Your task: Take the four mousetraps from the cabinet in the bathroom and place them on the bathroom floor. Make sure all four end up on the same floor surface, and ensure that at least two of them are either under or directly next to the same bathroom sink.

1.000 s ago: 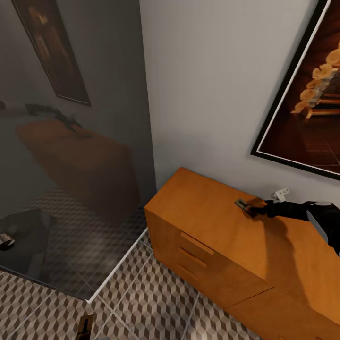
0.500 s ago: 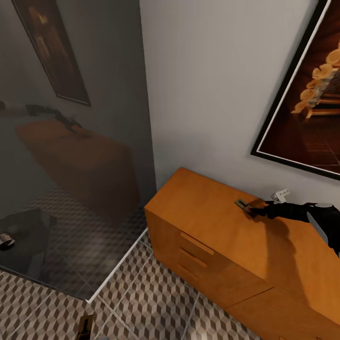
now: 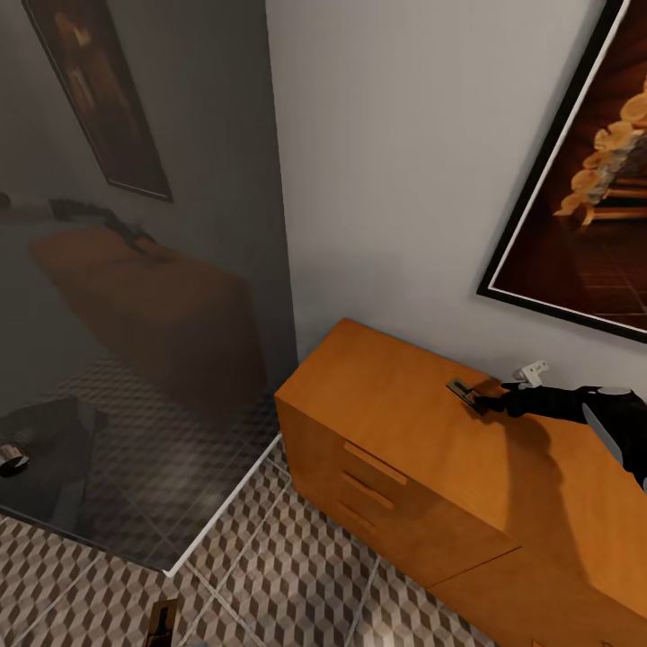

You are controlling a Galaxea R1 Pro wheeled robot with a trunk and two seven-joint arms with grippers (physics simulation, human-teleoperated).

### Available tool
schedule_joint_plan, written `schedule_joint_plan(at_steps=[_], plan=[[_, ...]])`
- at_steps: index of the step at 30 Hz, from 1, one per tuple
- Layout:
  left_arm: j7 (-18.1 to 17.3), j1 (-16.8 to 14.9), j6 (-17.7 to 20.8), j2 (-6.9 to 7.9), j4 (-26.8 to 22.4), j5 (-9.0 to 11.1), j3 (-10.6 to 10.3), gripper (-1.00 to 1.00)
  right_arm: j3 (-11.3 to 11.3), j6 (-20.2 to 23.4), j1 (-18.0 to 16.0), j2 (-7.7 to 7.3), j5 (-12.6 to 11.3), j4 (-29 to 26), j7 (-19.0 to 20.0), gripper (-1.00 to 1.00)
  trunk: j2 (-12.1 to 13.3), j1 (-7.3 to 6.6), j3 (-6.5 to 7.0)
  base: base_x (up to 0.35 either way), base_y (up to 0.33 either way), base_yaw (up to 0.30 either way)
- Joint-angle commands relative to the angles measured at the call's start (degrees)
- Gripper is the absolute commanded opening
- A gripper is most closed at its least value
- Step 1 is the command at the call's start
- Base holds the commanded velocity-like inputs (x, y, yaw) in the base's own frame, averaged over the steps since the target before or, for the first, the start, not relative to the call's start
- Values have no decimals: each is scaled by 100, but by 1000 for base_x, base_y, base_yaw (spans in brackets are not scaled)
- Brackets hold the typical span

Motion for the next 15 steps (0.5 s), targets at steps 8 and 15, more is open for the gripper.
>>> schedule_joint_plan(at_steps=[8, 15], plan=[[33, -6, -11, -7, 19, -23, -36, -100, 36, 43, -5, 80, -51, -3, 56, 100, -11, 3, -10, 0, 0, 0], [33, -6, -11, -7, 19, -23, -36, -100, 36, 42, -5, 97, -47, -3, 62, 100, -11, 3, -10, 0, 0, 0]])
